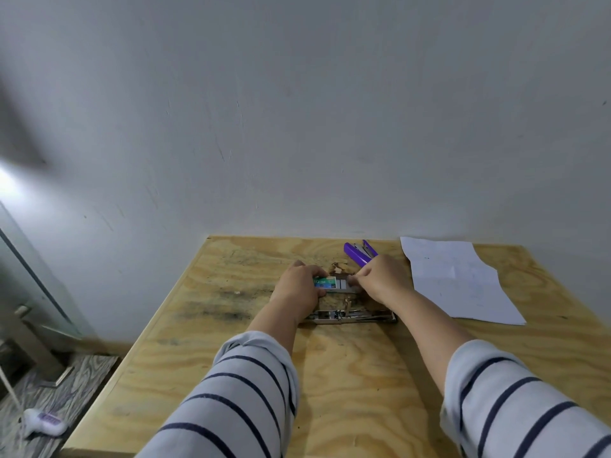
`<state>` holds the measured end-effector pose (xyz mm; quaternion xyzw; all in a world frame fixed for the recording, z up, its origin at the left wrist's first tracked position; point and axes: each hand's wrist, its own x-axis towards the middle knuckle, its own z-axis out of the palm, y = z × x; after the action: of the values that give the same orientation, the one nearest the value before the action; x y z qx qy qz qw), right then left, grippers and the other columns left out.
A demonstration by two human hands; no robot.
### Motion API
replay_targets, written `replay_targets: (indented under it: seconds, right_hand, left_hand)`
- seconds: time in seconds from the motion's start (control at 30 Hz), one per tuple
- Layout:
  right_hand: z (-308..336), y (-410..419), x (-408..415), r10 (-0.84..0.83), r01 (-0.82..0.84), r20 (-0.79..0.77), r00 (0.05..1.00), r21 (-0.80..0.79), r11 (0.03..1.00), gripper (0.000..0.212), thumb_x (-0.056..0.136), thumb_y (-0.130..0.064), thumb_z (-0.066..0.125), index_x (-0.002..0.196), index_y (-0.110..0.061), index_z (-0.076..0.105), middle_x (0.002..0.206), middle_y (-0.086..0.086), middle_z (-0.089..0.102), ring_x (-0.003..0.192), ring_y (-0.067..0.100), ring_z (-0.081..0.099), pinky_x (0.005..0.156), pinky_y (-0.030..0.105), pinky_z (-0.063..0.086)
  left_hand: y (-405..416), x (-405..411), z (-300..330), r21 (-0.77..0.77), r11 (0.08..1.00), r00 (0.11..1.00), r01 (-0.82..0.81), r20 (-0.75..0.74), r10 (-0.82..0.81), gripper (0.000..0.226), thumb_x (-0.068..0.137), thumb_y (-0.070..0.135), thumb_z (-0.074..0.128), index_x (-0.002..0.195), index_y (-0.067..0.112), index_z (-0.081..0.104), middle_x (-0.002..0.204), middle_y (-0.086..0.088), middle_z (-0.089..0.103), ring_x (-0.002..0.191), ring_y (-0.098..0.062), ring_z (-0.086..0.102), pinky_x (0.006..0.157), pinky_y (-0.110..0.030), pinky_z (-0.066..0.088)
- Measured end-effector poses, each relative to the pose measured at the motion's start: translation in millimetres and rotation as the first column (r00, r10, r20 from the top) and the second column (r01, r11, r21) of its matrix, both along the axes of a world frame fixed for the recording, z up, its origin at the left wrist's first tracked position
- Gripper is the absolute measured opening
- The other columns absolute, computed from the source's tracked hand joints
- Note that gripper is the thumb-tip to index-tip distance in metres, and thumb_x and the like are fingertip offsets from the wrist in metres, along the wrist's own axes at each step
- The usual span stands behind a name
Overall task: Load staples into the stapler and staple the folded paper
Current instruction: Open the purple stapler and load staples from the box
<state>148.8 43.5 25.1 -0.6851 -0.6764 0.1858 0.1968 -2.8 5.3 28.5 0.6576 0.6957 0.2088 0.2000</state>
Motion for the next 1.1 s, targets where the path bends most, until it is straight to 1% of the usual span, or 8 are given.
replay_targets:
  seconds: [0.07,0.13,0.4,0.53,0.7,0.9,0.97,1.1]
  right_hand:
    - [2,-3,0,0.035,-0.036,0.010,0.999,0.050,0.998,0.030,0.084,-0.024,0.067,0.106,-0.004,0.067,0.115,0.011,0.067,0.105,0.021,0.061,0.062,0.018,0.042]
    - [7,-10,-2,0.068,-0.069,0.011,0.998,0.089,0.994,0.019,0.083,-0.020,0.068,0.097,-0.007,0.071,0.110,0.008,0.069,0.105,0.019,0.061,0.072,0.022,0.044]
    - [20,-23,-4,0.173,-0.178,0.048,0.984,0.130,0.975,0.004,0.084,-0.016,0.066,0.083,-0.012,0.068,0.095,0.005,0.071,0.091,0.017,0.063,0.070,0.023,0.041]
    - [21,-24,-3,0.195,-0.192,-0.011,0.981,0.131,0.973,0.005,0.083,-0.015,0.068,0.086,-0.011,0.070,0.097,0.005,0.071,0.090,0.015,0.062,0.072,0.023,0.041]
    - [24,-22,6,0.142,-0.121,-0.095,0.985,0.195,0.973,0.017,0.081,-0.012,0.070,0.097,-0.009,0.072,0.109,0.010,0.070,0.104,0.020,0.063,0.085,0.028,0.047]
    - [19,-25,22,0.112,-0.109,-0.015,0.994,0.128,0.986,0.028,0.084,-0.010,0.066,0.113,-0.010,0.067,0.129,0.014,0.060,0.118,0.026,0.056,0.088,0.031,0.049]
    - [15,-29,25,0.123,-0.126,0.031,0.992,0.104,0.987,0.033,0.086,-0.010,0.065,0.119,-0.010,0.063,0.133,0.014,0.056,0.122,0.028,0.052,0.090,0.031,0.048]
    - [9,-36,32,0.156,-0.162,0.068,0.985,0.084,0.983,0.030,0.085,-0.012,0.066,0.115,-0.012,0.065,0.129,0.011,0.060,0.119,0.026,0.054,0.091,0.031,0.048]
  left_hand:
    - [1,0,-1,0.000,1.000,1.000,-0.005,0.003,0.005,0.038,0.087,0.015,0.064,0.124,0.024,0.058,0.125,-0.004,0.048,0.109,-0.022,0.051,0.095,-0.033,0.046]
    - [1,1,-1,0.000,1.000,1.000,-0.011,0.002,0.011,0.039,0.087,0.015,0.064,0.124,0.025,0.058,0.126,-0.004,0.048,0.110,-0.022,0.050,0.096,-0.033,0.047]
    - [1,1,-2,-0.020,1.000,1.000,-0.017,0.010,0.017,0.040,0.086,0.017,0.064,0.124,0.026,0.058,0.125,-0.004,0.048,0.110,-0.023,0.050,0.098,-0.037,0.047]
    - [1,1,-2,-0.012,1.000,1.000,-0.014,0.003,0.014,0.040,0.087,0.016,0.064,0.124,0.025,0.058,0.124,-0.004,0.048,0.110,-0.023,0.050,0.096,-0.034,0.046]
    - [-1,1,-5,0.019,1.000,1.000,-0.023,0.008,0.023,0.037,0.088,0.016,0.062,0.124,0.026,0.059,0.123,-0.004,0.048,0.114,-0.025,0.046,0.097,-0.037,0.044]
    - [-7,2,-13,0.106,0.994,0.999,-0.034,-0.029,0.037,0.047,0.091,0.021,0.059,0.136,0.025,0.047,0.135,0.004,0.046,0.123,-0.023,0.032,0.102,-0.036,0.036]
    - [-12,3,-11,0.140,0.990,0.997,-0.018,-0.074,0.029,0.049,0.090,0.025,0.059,0.137,0.030,0.045,0.139,0.009,0.042,0.125,-0.022,0.029,0.102,-0.039,0.035]
    - [-27,5,-7,0.319,0.945,0.993,0.065,-0.116,-0.029,0.030,0.094,0.041,0.047,0.121,0.034,0.058,0.123,0.012,0.051,0.118,-0.015,0.038,0.096,-0.037,0.034]
